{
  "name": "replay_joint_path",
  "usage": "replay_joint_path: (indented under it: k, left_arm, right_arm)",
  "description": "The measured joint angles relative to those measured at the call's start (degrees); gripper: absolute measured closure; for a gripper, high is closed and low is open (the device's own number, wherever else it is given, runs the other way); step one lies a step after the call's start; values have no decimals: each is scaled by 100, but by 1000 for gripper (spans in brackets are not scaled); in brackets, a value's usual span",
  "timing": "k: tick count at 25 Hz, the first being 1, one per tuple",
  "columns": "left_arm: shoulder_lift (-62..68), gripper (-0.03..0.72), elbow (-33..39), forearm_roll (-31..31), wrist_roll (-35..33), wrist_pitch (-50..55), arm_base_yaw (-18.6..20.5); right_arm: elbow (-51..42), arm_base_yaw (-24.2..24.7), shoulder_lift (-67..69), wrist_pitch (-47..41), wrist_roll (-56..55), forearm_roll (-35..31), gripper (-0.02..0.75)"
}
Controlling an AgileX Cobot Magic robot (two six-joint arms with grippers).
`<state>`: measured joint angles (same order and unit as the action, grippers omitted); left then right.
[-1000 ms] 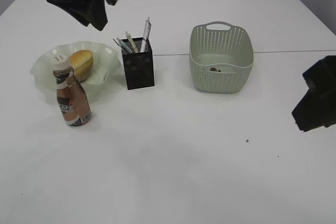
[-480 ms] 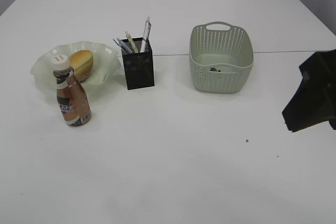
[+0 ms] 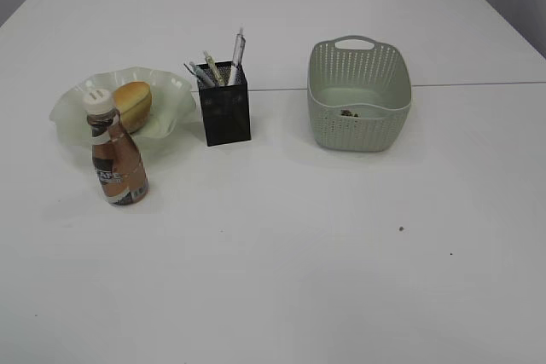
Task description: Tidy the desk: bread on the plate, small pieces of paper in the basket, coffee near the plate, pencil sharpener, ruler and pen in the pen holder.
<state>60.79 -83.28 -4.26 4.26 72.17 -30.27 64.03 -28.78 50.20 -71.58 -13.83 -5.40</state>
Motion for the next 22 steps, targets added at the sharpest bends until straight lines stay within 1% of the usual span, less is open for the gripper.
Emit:
replay_joint_path:
  k: [2, 4, 8, 12, 15, 17, 22]
  left_arm:
    - [-470, 311, 350, -4, 0, 14, 0]
    - [-884, 302, 642, -4, 0, 13, 0]
    - [-1662, 299, 1098, 49, -82, 25, 0]
    - [-2217, 299, 1503, 105, -107, 34, 0]
    - [-2701, 299, 1951, 110, -141, 34, 0]
    - [-3162, 301, 2309, 110, -304, -46, 0]
    - [-4343, 302, 3410, 119, -540, -559, 0]
  right_arm:
    - [0, 0, -464, -19, 69, 113, 277]
    - [0, 0, -887, -43, 165, 215, 277]
    - [0, 0, -1667, -105, 551, 339, 277]
    - [-33, 0, -2165, -118, 904, 339, 277]
    - [-417, 0, -2532, -127, 1058, 234, 280]
    - [-817, 0, -2862, -127, 1254, 49, 289]
    - [-1736, 0, -3881, -100, 1453, -210, 298]
